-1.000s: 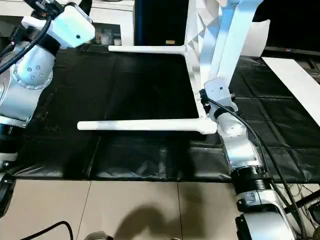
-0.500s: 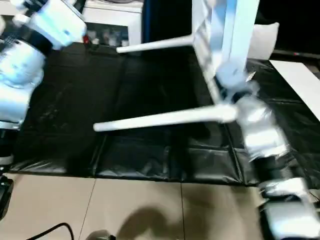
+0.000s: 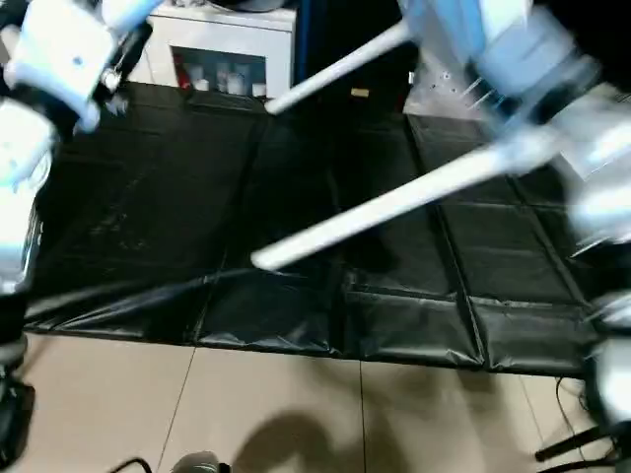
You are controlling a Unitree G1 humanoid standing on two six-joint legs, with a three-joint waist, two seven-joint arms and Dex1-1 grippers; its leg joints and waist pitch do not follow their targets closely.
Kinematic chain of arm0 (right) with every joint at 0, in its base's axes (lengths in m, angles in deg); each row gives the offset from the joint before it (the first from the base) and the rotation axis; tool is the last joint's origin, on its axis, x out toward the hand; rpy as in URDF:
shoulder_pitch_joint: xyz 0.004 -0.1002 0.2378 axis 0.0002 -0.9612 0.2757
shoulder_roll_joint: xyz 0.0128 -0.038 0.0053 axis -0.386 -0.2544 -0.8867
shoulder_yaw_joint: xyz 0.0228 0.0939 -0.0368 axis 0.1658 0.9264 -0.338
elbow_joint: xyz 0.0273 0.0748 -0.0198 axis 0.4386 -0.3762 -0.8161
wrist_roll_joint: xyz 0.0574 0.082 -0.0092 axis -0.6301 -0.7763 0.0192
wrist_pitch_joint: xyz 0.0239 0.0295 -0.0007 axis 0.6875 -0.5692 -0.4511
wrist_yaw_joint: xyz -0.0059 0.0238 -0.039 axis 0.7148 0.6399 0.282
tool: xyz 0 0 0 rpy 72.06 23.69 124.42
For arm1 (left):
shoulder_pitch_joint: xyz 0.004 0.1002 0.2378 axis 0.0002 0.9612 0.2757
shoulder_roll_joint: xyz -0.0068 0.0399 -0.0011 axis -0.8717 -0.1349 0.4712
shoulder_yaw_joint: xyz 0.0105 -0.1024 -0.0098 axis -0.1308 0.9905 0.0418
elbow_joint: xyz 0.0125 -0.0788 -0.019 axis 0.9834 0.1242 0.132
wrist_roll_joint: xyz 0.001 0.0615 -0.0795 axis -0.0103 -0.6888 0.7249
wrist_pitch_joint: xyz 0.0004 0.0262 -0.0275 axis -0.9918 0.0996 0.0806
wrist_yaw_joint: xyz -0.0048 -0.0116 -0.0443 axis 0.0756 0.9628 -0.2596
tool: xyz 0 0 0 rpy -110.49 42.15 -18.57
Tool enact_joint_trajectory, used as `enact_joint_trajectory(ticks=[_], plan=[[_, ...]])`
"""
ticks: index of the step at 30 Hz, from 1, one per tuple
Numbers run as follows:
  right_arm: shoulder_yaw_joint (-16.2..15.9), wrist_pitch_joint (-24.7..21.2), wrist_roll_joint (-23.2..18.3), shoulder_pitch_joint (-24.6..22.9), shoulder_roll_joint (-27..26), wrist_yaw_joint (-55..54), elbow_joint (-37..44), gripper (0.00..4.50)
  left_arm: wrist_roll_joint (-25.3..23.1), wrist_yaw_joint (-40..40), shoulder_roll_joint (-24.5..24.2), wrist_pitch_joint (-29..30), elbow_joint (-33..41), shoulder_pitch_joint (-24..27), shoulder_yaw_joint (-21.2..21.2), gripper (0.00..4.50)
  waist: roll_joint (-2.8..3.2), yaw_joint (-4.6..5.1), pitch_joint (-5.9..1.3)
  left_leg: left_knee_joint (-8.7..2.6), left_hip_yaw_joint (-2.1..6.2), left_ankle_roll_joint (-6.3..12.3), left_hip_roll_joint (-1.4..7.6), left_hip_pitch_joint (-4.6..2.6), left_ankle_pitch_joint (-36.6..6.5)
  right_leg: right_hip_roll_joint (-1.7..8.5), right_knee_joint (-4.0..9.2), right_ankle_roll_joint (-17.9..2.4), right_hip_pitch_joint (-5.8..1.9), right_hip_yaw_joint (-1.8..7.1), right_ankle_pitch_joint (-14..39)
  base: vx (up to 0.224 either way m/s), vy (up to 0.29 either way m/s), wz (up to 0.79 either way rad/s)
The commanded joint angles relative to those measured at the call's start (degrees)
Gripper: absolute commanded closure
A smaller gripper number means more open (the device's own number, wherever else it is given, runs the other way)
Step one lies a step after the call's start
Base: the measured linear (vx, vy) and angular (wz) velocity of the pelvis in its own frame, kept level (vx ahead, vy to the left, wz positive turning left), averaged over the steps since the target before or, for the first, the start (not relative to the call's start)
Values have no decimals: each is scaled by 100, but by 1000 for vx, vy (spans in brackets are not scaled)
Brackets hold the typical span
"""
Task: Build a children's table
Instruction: Flip table
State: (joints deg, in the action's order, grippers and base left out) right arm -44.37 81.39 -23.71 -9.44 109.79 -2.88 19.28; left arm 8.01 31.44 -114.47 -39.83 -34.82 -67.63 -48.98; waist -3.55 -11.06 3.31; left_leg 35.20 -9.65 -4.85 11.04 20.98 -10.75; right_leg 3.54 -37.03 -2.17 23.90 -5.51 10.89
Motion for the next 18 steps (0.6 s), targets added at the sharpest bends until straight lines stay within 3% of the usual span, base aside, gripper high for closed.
enact_joint_trajectory(ticks=[1, 4, 5, 7, 8, 10, 11, 13, 14, 15, 16, 17, 18], plan=[[-308, 405, -41, 32, -53, 867, -50, 131, 287, -113, 156, 398, -143, 133, -43, 278, -109, 82, -307, -295, 18, 206, 134, -35, -1445, 461, 674, -101, -223, 259, 2992, 0, 0, 0], [-110, 562, -281, 300, -154, 1034, -275, 128, 322, -88, 194, 454, -72, 285, 31, 279, -121, 135, -307, -317, 63, 187, 152, -26, -1652, 445, 694, -58, -212, 224, 3005, 0, 0, 0], [-16, 634, -424, 408, -200, 1143, -377, 96, 348, -76, 196, 466, -55, 351, 48, 281, -114, 145, -312, -314, 68, 176, 161, -48, -1722, 459, 691, -72, -192, 224, 3002, 0, 0, 0], [202, 844, -682, 615, -324, 1138, -632, 87, 373, -65, 207, 568, 1, 411, 57, 281, -108, 201, -315, -324, 108, 138, 171, -50, -1916, 457, 683, -120, -186, 199, 3023, 0, 0, 0], [458, 607, -1043, 736, -455, 1301, -736, 69, 365, -52, 223, 616, 22, 417, 56, 283, -118, 258, -304, -321, 126, 137, 170, -66, -2177, 451, 703, -151, -168, 180, 3113, 0, 0, 0], [829, 530, -1476, 896, -637, 1394, -881, 53, 358, -33, 241, 669, 48, 422, 43, 283, -106, 262, -310, -325, 144, 149, 185, -94, -2254, 461, 704, -223, -160, 181, 3026, 0, 0, 0], [992, 838, -1514, 970, -694, 1113, -956, 44, 350, -16, 252, 673, 34, 419, 20, 284, -93, 242, -320, -344, 153, 131, 203, -81, -2196, 468, 684, -299, -168, 194, 2835, 0, 0, 0], [1150, 846, -1692, 1031, -764, 1091, -963, 36, 342, -14, 252, 664, 21, 422, 8, 286, -71, 211, -328, -351, 152, 116, 213, -81, -2140, 462, 658, -395, -173, 214, 2614, 0, 0, 0], [1488, 803, -2124, 1157, -909, 1113, -945, 24, 335, -21, 259, 645, -1, 438, 0, 287, -43, 194, -338, -365, 148, 123, 216, -43, -1991, 465, 608, -542, -204, 246, 2250, 0, 0, 0], [2127, 630, -2996, 1345, -1161, 1141, -761, 10, 336, -28, 276, 569, -58, 485, 8, 288, -51, 194, -352, -366, 140, 143, 219, -41, -1939, 477, 605, -577, -215, 259, 2117, 0, 0, 0], [2127, 630, -2996, 1345, -1161, 1141, -761, 10, 336, -28, 276, 569, -58, 485, 8, 288, -45, 181, -405, -363, 149, 176, 243, -23, -1676, 487, 545, -698, -254, 278, 1665, 0, 0, 0], [2429, 466, -3520, 1322, -1337, 1109, -435, 2, 353, -35, 289, 431, -143, 545, 31, 289, -64, 126, -431, -321, 125, 210, 257, -18, -1405, 455, 485, -851, -222, 284, 1208, 0, 0, 0], [2429, 466, -3520, 1322, -1337, 1109, -435, 0, 353, -35, 289, 431, -143, 545, 31, 291, -63, 116, -434, -306, 115, 226, 243, -9, -1194, 430, 456, -954, -215, 287, 954, 0, 0, 0]])
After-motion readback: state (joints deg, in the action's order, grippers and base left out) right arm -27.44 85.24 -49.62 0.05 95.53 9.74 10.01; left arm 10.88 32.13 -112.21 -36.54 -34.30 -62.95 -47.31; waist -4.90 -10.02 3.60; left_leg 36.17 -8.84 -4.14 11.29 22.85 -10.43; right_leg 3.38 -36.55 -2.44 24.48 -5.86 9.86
